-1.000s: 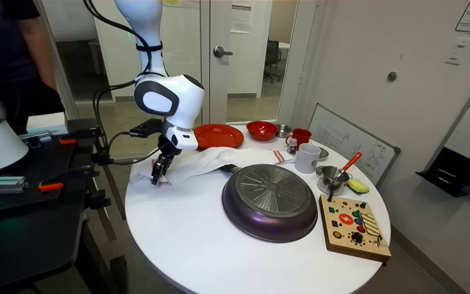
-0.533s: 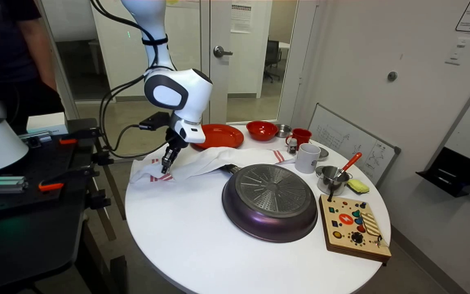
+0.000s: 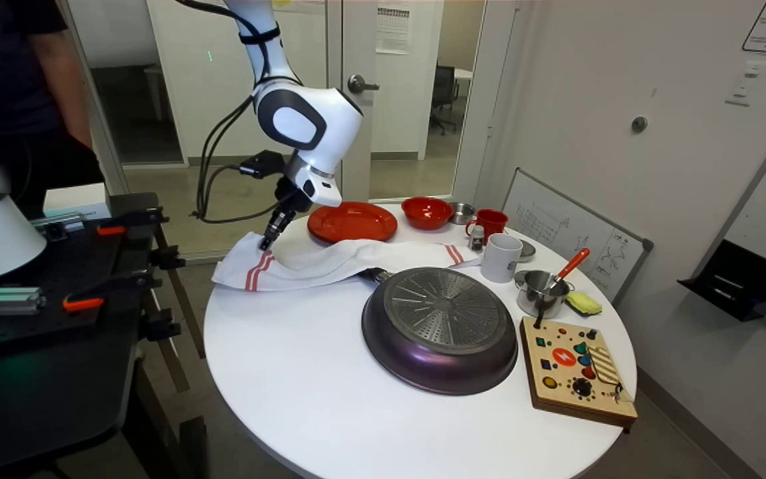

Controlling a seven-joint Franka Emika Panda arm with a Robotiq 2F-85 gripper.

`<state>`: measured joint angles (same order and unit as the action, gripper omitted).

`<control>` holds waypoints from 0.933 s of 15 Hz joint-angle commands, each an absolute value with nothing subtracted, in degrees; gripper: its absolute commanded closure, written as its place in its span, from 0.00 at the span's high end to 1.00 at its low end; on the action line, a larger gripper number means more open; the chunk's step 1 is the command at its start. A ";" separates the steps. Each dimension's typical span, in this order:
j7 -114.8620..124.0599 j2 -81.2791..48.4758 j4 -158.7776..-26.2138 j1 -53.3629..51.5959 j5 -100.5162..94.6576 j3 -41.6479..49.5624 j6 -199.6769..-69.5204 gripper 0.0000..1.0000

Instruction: Unfold the towel

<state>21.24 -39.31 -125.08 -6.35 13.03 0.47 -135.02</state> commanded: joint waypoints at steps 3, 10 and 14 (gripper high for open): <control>15.21 -42.31 -118.08 -4.79 15.64 -5.72 -127.56 0.00; 9.77 -49.38 -110.23 -6.27 13.40 -7.37 -114.35 0.00; 8.91 -52.19 -106.68 -7.48 13.27 -7.48 -113.92 0.00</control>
